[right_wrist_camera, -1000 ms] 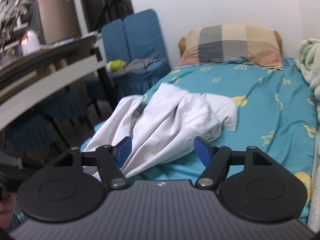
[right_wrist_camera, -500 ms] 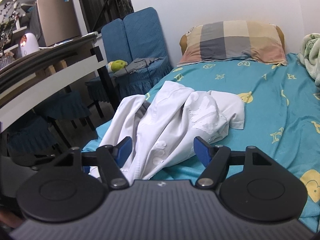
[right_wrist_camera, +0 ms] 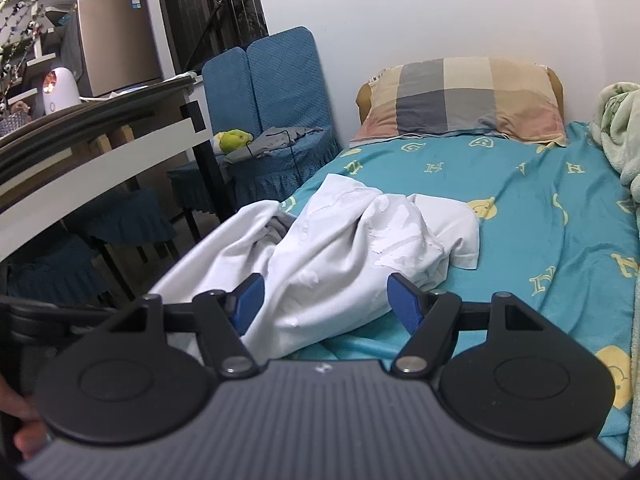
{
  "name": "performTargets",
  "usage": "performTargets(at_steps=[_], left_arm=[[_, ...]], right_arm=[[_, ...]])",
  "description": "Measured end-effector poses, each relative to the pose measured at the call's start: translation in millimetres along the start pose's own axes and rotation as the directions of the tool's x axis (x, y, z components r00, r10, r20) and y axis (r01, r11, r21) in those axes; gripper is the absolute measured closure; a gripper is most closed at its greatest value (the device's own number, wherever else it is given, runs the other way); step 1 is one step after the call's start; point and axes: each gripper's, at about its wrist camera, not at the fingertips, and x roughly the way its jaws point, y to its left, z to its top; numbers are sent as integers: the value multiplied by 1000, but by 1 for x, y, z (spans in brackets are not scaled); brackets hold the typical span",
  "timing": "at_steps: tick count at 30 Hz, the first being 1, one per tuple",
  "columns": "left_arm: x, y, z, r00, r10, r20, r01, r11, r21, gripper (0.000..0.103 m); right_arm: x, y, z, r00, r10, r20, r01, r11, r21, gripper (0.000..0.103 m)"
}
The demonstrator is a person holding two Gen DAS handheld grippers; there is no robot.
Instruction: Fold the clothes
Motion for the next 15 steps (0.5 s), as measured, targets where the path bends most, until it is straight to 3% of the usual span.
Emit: performTargets(at_steps=[5, 15], left_arm=[[13, -2, -6, 995, 80, -59, -77, 995, 56, 86], [19, 3, -7, 992, 96, -76, -92, 994, 52, 84]], right_arm=[[-1, 1, -3, 1000, -1, 4, 1, 1000, -18, 32], [-1, 9, -6, 1000, 16, 14, -15, 998, -53, 32]])
